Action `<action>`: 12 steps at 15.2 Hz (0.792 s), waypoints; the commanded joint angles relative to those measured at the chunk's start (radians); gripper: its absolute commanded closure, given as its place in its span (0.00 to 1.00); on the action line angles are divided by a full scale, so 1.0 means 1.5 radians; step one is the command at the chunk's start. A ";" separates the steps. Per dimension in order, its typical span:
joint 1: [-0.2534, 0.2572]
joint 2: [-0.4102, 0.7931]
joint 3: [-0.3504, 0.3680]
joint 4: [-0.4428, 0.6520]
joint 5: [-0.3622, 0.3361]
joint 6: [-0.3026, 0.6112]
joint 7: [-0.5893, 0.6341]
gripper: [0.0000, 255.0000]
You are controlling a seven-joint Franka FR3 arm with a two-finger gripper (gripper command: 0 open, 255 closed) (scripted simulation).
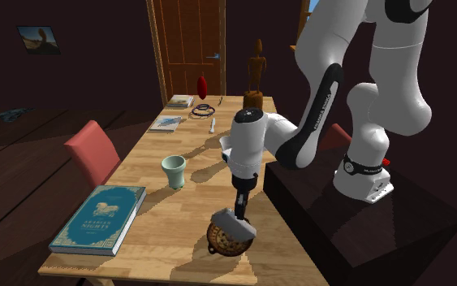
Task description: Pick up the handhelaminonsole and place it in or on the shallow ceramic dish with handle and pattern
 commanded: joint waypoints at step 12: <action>-0.003 -0.088 0.011 -0.001 0.028 -0.087 -0.020 0.00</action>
